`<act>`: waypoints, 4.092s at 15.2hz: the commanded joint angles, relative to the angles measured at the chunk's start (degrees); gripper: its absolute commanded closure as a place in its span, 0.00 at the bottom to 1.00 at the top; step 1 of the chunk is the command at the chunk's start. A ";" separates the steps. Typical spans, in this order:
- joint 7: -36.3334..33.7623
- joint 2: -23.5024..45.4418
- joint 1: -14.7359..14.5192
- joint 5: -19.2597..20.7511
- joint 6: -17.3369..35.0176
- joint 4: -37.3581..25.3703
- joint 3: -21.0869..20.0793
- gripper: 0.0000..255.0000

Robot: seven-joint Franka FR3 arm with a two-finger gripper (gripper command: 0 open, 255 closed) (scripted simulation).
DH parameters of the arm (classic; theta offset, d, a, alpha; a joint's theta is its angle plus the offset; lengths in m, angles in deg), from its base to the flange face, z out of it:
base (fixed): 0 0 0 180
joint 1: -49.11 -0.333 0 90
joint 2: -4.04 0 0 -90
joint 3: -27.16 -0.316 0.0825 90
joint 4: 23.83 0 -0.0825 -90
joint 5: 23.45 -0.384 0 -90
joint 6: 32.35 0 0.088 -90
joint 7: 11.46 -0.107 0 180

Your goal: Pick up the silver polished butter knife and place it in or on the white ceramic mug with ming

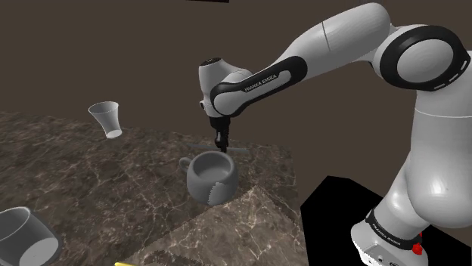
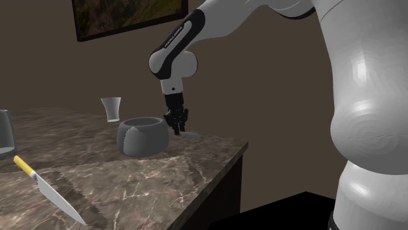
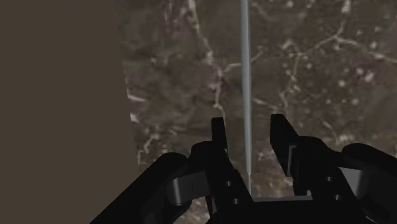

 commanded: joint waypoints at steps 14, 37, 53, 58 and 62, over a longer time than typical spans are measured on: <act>0.60 -1.92 0.09 -0.60 -3.88 -2.03 -0.22 1.00; 2.37 -5.63 -0.06 -1.86 -20.12 -14.73 -0.66 1.00; -8.96 -10.66 -7.02 -3.62 -24.85 -13.64 -5.58 1.00; -14.23 -11.18 -10.08 -4.14 -24.88 -12.85 -7.81 1.00; -14.33 -11.30 -9.96 -4.15 -21.76 -9.61 -7.75 1.00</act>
